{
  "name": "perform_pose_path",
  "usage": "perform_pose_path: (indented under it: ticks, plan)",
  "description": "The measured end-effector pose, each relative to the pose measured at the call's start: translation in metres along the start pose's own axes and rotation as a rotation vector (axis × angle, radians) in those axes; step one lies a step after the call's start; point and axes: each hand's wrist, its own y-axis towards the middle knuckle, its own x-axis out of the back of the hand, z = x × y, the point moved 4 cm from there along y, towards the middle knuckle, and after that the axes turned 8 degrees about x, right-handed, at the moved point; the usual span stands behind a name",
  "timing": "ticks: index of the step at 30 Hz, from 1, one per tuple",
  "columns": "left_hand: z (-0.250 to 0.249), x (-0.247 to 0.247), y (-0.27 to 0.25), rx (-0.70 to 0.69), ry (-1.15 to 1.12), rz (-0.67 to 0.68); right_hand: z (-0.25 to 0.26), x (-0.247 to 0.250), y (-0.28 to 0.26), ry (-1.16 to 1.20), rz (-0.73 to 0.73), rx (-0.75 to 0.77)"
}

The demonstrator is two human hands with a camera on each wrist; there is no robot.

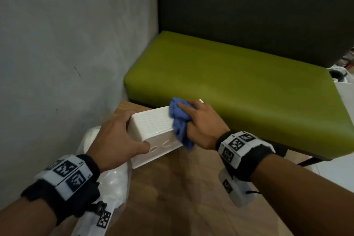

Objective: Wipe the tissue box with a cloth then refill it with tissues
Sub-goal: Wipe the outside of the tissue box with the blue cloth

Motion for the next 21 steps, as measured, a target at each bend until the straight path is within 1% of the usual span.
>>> perform_pose_path:
  ticks: [2, 3, 6, 9, 11, 13, 14, 16, 21]
  plan:
    - [-0.002, -0.001, 0.000, -0.004, 0.007, -0.003, -0.011, 0.002, -0.002, 0.013, -0.004, -0.064]
    - [-0.003, -0.001, 0.001, -0.004, 0.006, -0.007, -0.008, 0.002, -0.004, 0.020, 0.001, -0.054]
    - [0.000, -0.002, 0.005, 0.008, -0.012, -0.016, 0.028, 0.001, -0.010, 0.059, 0.006, 0.081]
    - [0.003, -0.003, 0.006, 0.011, -0.027, -0.009, 0.061, -0.006, -0.010, 0.050, 0.000, 0.213]
    - [0.004, -0.002, 0.006, 0.009, -0.030, -0.007, 0.065, -0.009, -0.005, 0.048, -0.042, 0.256]
    - [0.004, -0.001, 0.006, 0.008, -0.024, -0.002, 0.053, -0.012, 0.001, 0.045, -0.073, 0.254]
    - [0.004, 0.000, 0.007, 0.005, -0.019, -0.002, 0.043, -0.012, 0.003, 0.042, -0.081, 0.232]
    - [0.005, 0.002, 0.008, -0.017, 0.000, -0.001, 0.014, -0.011, 0.009, 0.052, -0.097, 0.129]
    - [0.007, 0.008, 0.010, -0.050, 0.020, 0.011, -0.069, -0.008, 0.018, 0.062, -0.145, -0.230]
